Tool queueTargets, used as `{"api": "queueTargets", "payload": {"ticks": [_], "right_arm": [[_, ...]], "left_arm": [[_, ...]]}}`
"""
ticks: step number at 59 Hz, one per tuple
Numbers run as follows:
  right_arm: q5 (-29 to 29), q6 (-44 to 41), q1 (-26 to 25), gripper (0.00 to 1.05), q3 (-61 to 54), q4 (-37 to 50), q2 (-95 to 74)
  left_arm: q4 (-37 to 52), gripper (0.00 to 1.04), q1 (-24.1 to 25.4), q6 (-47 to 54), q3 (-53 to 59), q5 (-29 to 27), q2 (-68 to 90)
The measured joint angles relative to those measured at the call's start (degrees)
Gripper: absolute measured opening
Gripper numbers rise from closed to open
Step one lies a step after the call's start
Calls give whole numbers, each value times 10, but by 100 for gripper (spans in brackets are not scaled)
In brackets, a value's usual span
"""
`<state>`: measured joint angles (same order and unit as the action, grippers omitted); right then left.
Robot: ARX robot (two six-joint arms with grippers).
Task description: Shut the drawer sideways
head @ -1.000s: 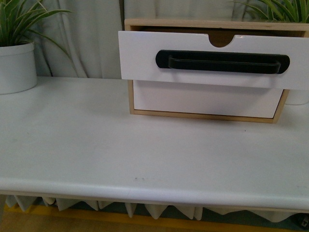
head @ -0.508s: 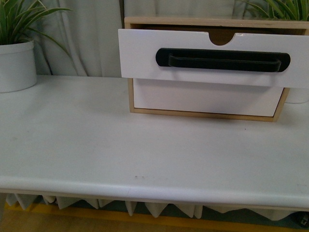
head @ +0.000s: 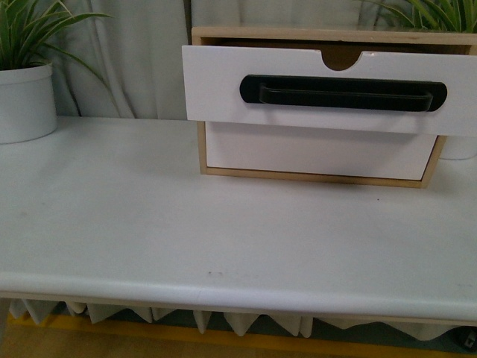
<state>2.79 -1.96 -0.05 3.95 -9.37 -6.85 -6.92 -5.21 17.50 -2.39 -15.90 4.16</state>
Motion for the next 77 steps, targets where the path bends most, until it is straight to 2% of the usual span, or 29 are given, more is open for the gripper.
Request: {"api": "queueTargets", "payload": {"ticks": [7, 14, 22, 33, 42, 47, 57, 77], "right_arm": [[-30, -12, -21, 95, 17, 2, -40], [-59, -40, -49, 95, 52, 29, -85], [-91, -100, -69, 95, 93, 61, -157], [-117, -252, -68, 95, 173, 73, -262], [-124, -360, -54, 95, 246, 61, -329], [-123, -403, -43, 95, 281, 55, -362], [-117, -461, -19, 95, 343, 51, -425], [-115, -527, -4, 95, 442, 16, -530]], "left_arm": [[2, 98, -22, 154, -5, -21, 8], [58, 98, -32, 267, -10, -9, 30], [169, 98, -18, 391, -16, 58, 107], [293, 98, -7, 537, -60, 177, 242], [303, 98, -22, 649, -100, 276, 320], [305, 98, -31, 702, -123, 301, 360], [321, 98, -52, 771, -177, 309, 439], [362, 98, -104, 829, -278, 297, 566]]}}
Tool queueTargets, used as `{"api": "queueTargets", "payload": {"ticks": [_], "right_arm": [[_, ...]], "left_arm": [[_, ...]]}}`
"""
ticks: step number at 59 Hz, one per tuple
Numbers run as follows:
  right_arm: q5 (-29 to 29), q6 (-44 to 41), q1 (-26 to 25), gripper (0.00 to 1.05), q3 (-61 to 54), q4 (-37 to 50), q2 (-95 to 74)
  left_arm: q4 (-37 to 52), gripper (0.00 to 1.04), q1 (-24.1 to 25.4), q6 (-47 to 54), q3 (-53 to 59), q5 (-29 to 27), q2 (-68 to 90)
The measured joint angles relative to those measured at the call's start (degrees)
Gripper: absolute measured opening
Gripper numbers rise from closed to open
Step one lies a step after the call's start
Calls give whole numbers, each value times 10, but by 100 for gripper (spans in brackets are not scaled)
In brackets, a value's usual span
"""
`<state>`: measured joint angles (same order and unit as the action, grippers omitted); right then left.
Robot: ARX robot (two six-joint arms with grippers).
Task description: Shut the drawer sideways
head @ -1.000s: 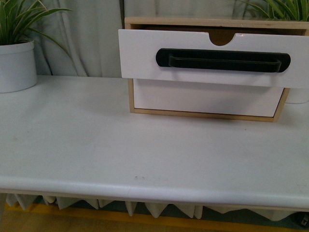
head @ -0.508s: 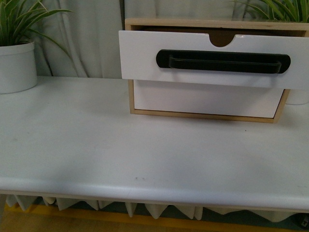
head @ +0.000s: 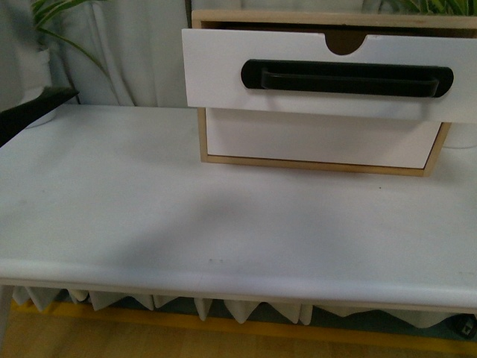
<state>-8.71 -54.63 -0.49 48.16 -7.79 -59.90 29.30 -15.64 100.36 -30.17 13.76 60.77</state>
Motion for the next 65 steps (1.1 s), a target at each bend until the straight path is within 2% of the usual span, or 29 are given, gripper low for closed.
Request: {"api": "queueTargets", "payload": {"ticks": [19, 65], "right_arm": [[-9, -32, -13, 95, 45, -20, -63], [-23, -54, -33, 95, 113, -27, -141]], "left_arm": [[42, 98, -67, 16, -103, -42, 144], [38, 98, -112, 21, -251, -66, 286]]}}
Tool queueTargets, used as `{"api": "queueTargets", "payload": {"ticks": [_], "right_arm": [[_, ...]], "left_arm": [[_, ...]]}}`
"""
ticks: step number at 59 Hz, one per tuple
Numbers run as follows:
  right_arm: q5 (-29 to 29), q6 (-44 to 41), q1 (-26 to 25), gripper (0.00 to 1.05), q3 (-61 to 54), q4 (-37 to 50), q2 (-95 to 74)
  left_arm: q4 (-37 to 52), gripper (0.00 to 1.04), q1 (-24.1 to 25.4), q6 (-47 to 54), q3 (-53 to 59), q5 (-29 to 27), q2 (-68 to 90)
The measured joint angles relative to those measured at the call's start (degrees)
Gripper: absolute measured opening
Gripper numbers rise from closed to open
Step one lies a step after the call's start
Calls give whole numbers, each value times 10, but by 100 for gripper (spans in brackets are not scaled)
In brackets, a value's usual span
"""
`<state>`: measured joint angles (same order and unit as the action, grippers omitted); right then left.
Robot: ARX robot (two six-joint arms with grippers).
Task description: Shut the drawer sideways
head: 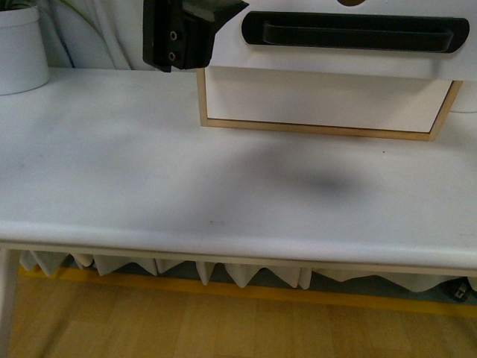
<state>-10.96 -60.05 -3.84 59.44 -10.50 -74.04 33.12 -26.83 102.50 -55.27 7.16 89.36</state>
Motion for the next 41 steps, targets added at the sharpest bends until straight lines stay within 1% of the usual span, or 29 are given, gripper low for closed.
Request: {"api": "queueTargets", "payload": {"ticks": [29, 41], "right_arm": [[-12, 0, -3, 95, 44, 3, -56], [-12, 1, -3, 95, 64, 11, -83]], "left_arm": [[-20, 98, -2, 13, -77, 5, 64], [-23, 98, 1, 15, -87, 9, 72]]}}
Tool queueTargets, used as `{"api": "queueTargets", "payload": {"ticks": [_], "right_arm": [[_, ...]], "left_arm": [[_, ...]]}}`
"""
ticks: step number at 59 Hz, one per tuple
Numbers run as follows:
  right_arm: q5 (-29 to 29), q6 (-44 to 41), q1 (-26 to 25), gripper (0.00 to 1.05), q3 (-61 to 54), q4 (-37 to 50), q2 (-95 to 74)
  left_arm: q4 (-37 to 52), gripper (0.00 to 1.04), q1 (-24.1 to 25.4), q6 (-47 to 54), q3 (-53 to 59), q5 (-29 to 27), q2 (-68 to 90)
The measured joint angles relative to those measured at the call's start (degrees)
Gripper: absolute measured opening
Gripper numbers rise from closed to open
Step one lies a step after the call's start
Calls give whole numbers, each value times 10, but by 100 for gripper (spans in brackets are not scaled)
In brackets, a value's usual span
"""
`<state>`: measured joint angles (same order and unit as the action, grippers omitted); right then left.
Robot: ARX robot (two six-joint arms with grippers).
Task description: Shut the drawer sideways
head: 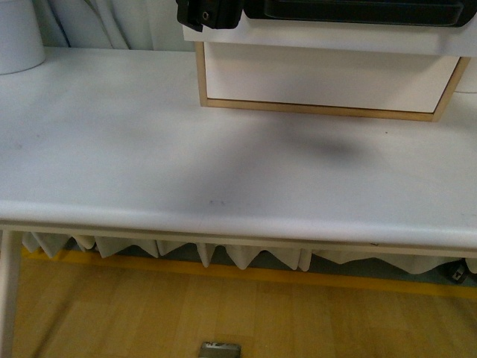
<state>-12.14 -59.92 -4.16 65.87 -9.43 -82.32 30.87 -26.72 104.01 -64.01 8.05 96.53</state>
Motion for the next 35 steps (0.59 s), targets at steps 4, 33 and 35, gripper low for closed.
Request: {"api": "queueTargets", "payload": {"ticks": [4, 33, 35], "right_arm": [[0, 2, 1, 95, 6, 5, -10], [0, 20, 10, 95, 40, 49, -72], [0, 23, 11, 95, 43, 56, -77]], "left_arm": [[0, 98, 2, 1, -1, 0, 2], [-5, 98, 11, 8, -45, 15, 46], [-5, 98, 12, 8, -52, 16, 52]]}}
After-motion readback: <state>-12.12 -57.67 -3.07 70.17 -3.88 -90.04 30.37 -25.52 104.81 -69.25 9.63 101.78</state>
